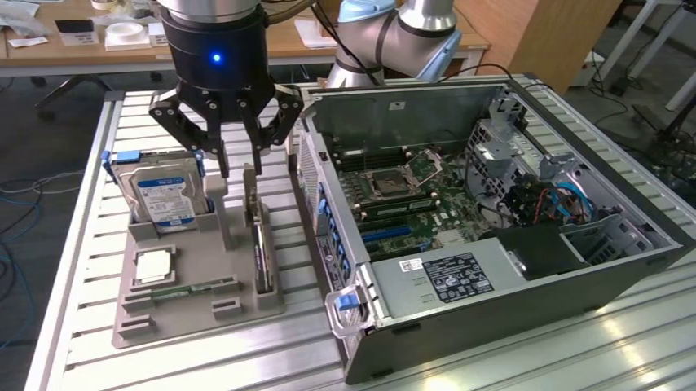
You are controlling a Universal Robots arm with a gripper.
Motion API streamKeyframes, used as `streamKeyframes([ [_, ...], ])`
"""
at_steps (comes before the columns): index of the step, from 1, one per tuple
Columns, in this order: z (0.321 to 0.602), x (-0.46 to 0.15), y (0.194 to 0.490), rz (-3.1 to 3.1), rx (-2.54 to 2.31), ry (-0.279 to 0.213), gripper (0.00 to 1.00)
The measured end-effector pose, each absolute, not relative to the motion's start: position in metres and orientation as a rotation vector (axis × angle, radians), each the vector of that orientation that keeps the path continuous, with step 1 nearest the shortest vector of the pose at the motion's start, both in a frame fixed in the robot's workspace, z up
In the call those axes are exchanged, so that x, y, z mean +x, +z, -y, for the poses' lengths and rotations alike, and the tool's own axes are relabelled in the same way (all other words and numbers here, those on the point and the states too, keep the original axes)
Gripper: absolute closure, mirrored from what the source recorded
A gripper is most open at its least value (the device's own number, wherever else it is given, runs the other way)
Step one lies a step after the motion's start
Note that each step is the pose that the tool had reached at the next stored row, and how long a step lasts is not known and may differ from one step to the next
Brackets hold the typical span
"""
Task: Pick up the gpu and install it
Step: 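Pick up the gpu and move the gpu toward the slot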
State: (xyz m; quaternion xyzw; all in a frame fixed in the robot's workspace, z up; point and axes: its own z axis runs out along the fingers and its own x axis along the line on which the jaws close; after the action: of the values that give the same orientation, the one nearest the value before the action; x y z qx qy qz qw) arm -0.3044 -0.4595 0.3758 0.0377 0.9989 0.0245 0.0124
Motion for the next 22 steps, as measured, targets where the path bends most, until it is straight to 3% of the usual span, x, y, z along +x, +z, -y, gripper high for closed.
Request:
streamKeyframes([
  [22, 0.4595, -0.3046, 0.3693, -3.114, 0.117, 0.076, 0.58],
])
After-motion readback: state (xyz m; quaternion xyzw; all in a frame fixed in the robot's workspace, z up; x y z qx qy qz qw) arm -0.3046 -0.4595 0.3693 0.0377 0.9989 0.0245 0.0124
